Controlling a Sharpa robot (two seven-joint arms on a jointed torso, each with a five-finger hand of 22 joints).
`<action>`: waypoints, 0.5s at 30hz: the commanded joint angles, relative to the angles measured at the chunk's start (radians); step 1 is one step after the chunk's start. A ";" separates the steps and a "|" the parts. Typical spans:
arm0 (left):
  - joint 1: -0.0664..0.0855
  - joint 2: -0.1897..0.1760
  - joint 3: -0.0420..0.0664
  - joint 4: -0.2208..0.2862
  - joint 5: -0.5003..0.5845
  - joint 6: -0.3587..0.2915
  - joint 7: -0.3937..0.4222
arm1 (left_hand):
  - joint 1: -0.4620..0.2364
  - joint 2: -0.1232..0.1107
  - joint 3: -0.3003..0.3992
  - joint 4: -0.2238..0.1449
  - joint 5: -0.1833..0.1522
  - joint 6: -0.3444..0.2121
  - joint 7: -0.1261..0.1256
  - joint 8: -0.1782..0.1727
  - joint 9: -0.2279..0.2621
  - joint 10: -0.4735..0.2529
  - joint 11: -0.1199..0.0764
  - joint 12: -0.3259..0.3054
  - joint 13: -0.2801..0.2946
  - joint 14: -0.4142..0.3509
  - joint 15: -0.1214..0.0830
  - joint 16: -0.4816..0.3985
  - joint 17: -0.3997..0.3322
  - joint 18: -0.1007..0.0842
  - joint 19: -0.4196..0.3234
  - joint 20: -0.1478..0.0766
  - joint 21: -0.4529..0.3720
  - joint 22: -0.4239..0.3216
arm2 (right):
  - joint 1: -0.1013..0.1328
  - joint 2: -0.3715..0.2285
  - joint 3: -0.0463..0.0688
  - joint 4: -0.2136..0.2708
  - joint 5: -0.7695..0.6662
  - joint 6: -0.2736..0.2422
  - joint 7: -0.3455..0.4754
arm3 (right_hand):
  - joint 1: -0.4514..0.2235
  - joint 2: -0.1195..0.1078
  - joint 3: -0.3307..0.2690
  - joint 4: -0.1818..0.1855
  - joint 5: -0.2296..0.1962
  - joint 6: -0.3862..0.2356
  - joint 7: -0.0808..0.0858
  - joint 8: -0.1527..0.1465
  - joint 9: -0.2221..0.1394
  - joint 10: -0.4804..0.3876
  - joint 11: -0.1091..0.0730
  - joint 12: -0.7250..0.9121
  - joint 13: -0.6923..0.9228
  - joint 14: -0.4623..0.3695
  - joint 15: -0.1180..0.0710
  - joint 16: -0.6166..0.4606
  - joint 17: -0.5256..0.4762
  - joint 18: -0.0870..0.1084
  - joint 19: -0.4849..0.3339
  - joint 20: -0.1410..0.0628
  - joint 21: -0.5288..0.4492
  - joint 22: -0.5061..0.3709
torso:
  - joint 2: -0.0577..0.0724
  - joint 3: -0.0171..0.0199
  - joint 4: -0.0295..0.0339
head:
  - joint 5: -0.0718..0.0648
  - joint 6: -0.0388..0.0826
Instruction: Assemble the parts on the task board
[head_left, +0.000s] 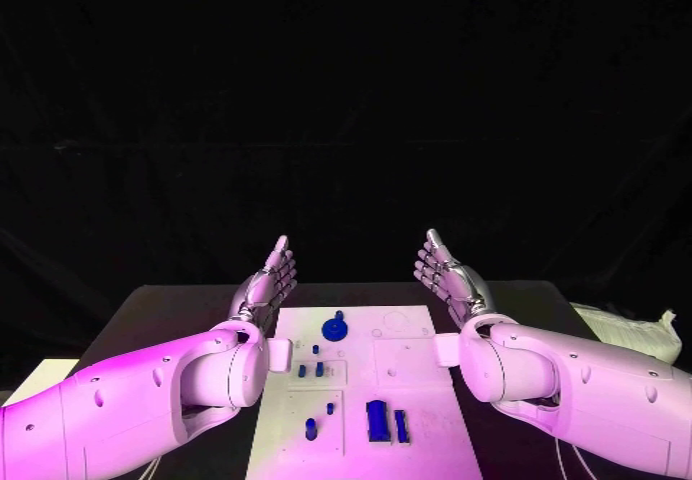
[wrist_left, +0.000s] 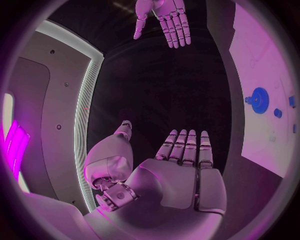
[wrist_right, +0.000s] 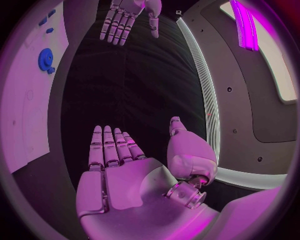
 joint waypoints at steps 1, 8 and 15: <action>0.002 -0.004 0.001 0.015 -0.040 -0.102 0.043 | -0.133 0.000 -0.100 0.001 -0.007 -0.098 -0.012 -0.007 -0.002 -0.100 -0.008 -0.007 -0.001 -0.096 -0.004 -0.014 -0.004 -0.038 -0.078 -0.045 -0.006 -0.043 | 0.000 0.000 0.000 0.002 0.026 -0.049 0.046 | -0.150 0.000 0.000 -0.009 -0.013 -0.095 -0.015 -0.007 -0.010 -0.113 -0.003 -0.007 -0.003 -0.124 0.000 -0.008 -0.014 -0.048 -0.114 -0.009 -0.021 -0.003 | 0.000 0.0002 -0.0003 | 0.000 0.000; 0.002 -0.004 0.001 0.015 -0.040 -0.103 0.043 | -0.198 0.000 -0.100 0.001 -0.007 -0.146 -0.012 -0.007 -0.002 -0.149 -0.008 -0.007 -0.001 -0.143 -0.004 -0.014 -0.004 -0.038 -0.117 -0.045 -0.006 -0.132 | 0.000 0.000 0.000 0.002 0.026 -0.049 0.046 | -0.223 0.000 0.000 -0.009 -0.013 -0.141 -0.015 -0.007 -0.010 -0.167 -0.003 -0.007 -0.003 -0.185 0.000 -0.008 -0.014 -0.048 -0.170 -0.009 -0.021 -0.003 | 0.000 0.0002 -0.0003 | 0.000 0.000; 0.002 -0.004 0.001 0.015 -0.040 -0.103 0.043 | -0.250 0.000 -0.100 0.001 -0.007 -0.184 -0.012 -0.007 -0.002 -0.188 -0.008 -0.007 -0.001 -0.181 -0.004 -0.014 -0.004 -0.038 -0.147 -0.045 -0.006 -0.132 | 0.000 0.000 0.000 0.002 0.026 -0.049 0.046 | -0.281 0.000 0.000 -0.009 -0.013 -0.178 -0.015 -0.007 -0.010 -0.211 -0.003 -0.007 -0.003 -0.233 0.000 -0.008 -0.014 -0.048 -0.214 -0.009 -0.021 -0.003 | 0.000 0.0002 -0.0003 | 0.000 0.000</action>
